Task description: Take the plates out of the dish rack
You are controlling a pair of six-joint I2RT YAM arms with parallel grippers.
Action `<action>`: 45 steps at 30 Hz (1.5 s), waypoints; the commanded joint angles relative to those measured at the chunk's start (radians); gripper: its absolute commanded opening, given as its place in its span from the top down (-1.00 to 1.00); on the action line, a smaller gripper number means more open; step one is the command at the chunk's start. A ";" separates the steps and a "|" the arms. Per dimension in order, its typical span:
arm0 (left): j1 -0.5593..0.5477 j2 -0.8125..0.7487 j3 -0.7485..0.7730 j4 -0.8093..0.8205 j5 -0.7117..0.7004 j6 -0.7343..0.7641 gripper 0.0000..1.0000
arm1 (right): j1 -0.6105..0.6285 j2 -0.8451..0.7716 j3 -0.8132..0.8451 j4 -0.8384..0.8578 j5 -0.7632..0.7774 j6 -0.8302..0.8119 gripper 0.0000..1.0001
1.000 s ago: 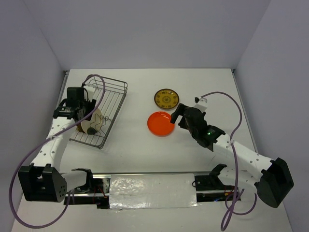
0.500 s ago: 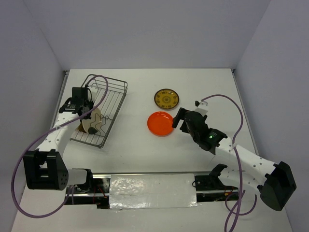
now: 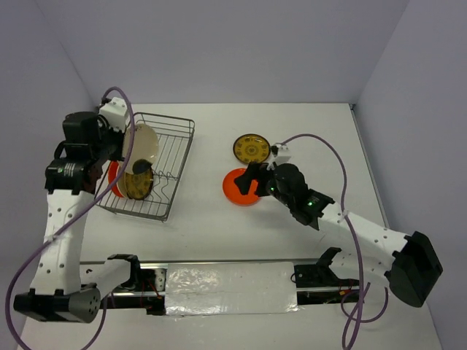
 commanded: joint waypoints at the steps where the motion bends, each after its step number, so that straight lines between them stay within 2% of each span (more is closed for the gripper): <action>1: -0.002 -0.050 0.096 -0.107 0.278 -0.007 1.00 | 0.052 0.075 0.096 0.368 -0.353 -0.088 -1.00; 2: -0.002 -0.051 0.107 -0.149 0.345 0.007 1.00 | 0.069 0.126 0.122 0.397 -0.380 -0.095 -1.00; 3: -0.002 -0.050 0.121 -0.167 0.475 0.013 1.00 | 0.089 0.150 0.150 0.416 -0.392 -0.108 -1.00; 6: -0.002 -0.040 0.130 -0.221 0.661 0.039 1.00 | 0.150 0.241 0.263 0.448 -0.409 -0.146 -1.00; 11: -0.002 -0.019 0.146 -0.301 0.853 0.093 1.00 | 0.158 0.321 0.339 0.491 -0.336 -0.103 -0.96; 15: -0.002 -0.022 0.136 -0.321 0.961 0.113 1.00 | 0.158 0.332 0.331 0.514 -0.309 -0.099 -0.74; 17: -0.002 -0.019 0.127 -0.319 0.993 0.119 0.99 | 0.158 0.325 0.322 0.517 -0.309 -0.102 -0.70; 20: -0.002 -0.010 0.106 -0.295 0.995 0.104 0.87 | 0.158 0.296 0.285 0.546 -0.317 -0.105 -0.21; 22: -0.002 0.004 0.091 -0.257 0.947 0.066 0.13 | 0.153 0.263 0.250 0.571 -0.314 -0.091 0.94; 23: -0.002 0.009 0.084 -0.241 0.917 0.044 -0.21 | 0.141 0.250 0.227 0.565 -0.308 -0.082 1.00; 24: -0.002 0.016 0.078 -0.221 0.875 0.023 -0.67 | 0.132 0.238 0.215 0.554 -0.296 -0.076 1.00; 25: -0.002 0.018 0.069 -0.182 0.755 -0.035 -0.85 | 0.120 0.205 0.201 0.535 -0.268 -0.047 1.00; 26: -0.002 0.019 0.066 -0.164 0.678 -0.060 -0.99 | 0.085 0.185 0.173 0.451 -0.156 -0.019 1.00; 27: -0.002 0.022 0.063 -0.152 0.600 -0.089 -0.99 | 0.058 0.165 0.161 0.382 -0.086 0.018 1.00; 28: -0.002 0.019 0.052 -0.129 0.430 -0.097 -0.99 | 0.029 0.125 0.130 0.240 -0.019 0.106 1.00; 29: -0.002 0.016 0.043 -0.115 0.353 -0.106 -0.99 | -0.004 0.103 0.107 0.190 0.076 0.146 1.00; 30: -0.002 0.004 0.032 -0.103 0.294 -0.093 -0.99 | -0.088 0.082 0.072 0.171 0.091 0.167 1.00; 32: -0.002 -0.019 -0.014 -0.063 0.158 -0.073 -0.99 | -0.175 0.030 -0.009 0.098 0.123 0.219 1.00; 34: -0.002 -0.031 -0.057 -0.033 0.081 -0.044 -0.99 | -0.303 0.008 -0.070 0.056 0.174 0.228 1.00; 36: -0.002 -0.039 -0.089 -0.025 0.039 -0.024 -0.99 | -0.414 0.009 -0.110 0.072 0.168 0.217 1.00; 41: -0.002 -0.047 -0.132 -0.002 0.022 -0.001 -0.99 | -0.564 0.113 -0.170 0.181 0.099 0.176 0.99; 45: -0.002 -0.051 -0.146 0.001 0.014 0.018 -0.99 | -0.632 0.231 -0.144 0.209 0.034 0.142 0.77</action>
